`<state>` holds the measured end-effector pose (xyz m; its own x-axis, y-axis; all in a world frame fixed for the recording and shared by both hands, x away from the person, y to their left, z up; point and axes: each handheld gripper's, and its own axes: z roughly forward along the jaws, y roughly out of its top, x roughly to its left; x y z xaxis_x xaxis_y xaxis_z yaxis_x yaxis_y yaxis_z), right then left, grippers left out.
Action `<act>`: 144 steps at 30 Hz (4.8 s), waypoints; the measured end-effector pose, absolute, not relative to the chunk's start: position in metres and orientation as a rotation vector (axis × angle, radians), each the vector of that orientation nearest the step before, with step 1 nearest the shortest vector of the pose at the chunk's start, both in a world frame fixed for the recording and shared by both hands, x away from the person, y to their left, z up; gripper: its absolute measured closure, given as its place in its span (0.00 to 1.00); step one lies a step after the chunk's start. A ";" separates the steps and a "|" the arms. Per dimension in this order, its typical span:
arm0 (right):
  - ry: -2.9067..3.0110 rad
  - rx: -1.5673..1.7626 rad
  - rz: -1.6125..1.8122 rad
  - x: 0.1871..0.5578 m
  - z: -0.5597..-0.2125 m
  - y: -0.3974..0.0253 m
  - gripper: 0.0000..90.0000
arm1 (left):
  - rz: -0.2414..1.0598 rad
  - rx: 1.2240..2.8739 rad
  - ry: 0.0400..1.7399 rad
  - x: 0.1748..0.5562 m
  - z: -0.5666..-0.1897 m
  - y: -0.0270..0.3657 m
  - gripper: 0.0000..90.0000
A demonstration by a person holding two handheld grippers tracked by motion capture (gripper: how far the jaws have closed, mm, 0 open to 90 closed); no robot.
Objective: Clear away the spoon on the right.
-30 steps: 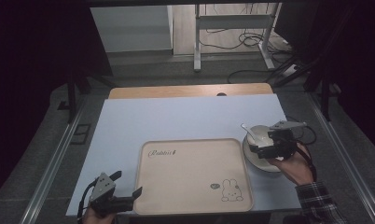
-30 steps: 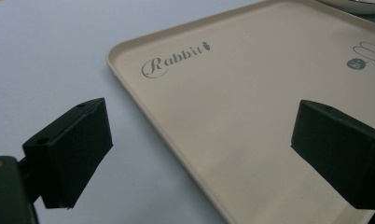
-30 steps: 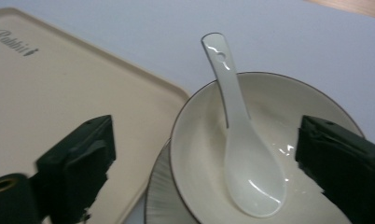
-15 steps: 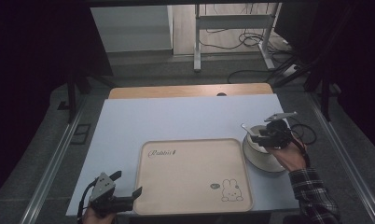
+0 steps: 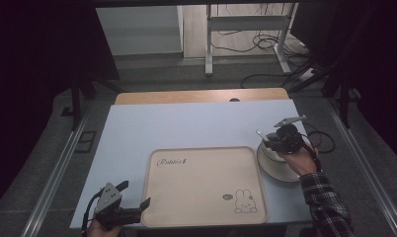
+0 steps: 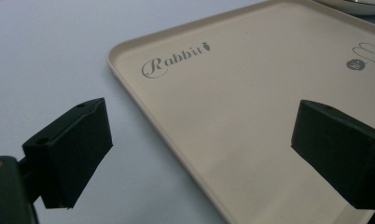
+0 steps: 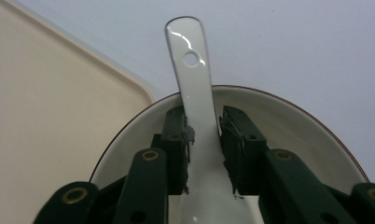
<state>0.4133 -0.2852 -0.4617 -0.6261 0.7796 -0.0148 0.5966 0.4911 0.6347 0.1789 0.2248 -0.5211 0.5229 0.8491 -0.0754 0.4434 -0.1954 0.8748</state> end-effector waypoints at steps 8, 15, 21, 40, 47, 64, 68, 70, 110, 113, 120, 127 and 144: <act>2.446 1.169 0.876 0.413 -0.459 -0.287 0.84 | 0.546 1.827 1.071 0.179 -0.521 0.224 0.05; 2.441 1.171 0.887 0.407 -0.447 -0.292 0.87 | 0.548 1.828 1.072 0.179 -0.521 0.224 0.05; 2.413 1.173 0.909 0.403 -0.437 -0.300 0.96 | 0.549 1.829 1.072 0.179 -0.521 0.224 0.05; 2.407 1.154 0.897 0.387 -0.406 -0.298 0.96 | 0.551 1.832 1.073 0.179 -0.521 0.223 0.05; 2.412 1.140 0.895 0.379 -0.395 -0.295 0.96 | 0.551 1.833 1.073 0.179 -0.521 0.223 0.05; 2.475 1.065 0.902 0.353 -0.374 -0.274 0.96 | 0.553 1.834 1.072 0.179 -0.521 0.223 0.05; 2.502 1.057 0.893 0.345 -0.373 -0.267 0.96 | 0.553 1.833 1.073 0.179 -0.521 0.223 0.05; 2.508 1.054 0.891 0.344 -0.374 -0.266 0.96 | 0.553 1.834 1.072 0.179 -0.521 0.223 0.05; 2.760 1.081 0.701 0.308 -0.439 -0.208 0.96 | 0.559 1.843 1.070 0.179 -0.521 0.223 0.05; 2.767 1.085 0.696 0.309 -0.445 -0.204 0.96 | 0.559 1.843 1.070 0.179 -0.521 0.222 0.05; 2.741 1.095 0.662 0.310 -0.461 -0.191 0.96 | 0.560 1.845 1.069 0.179 -0.521 0.222 0.05; 2.735 1.117 0.683 0.313 -0.477 -0.186 0.92 | 0.562 1.847 1.068 0.179 -0.521 0.222 0.05; 2.729 0.946 0.854 0.298 -0.477 -0.187 1.00 | 0.563 1.848 1.070 0.179 -0.521 0.222 0.05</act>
<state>0.2978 -0.1871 -0.4771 -0.7950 0.6036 0.0603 0.5304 0.6434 0.5520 0.1786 0.2220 -0.5207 0.5218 0.8517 -0.0486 0.4418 -0.2210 0.8695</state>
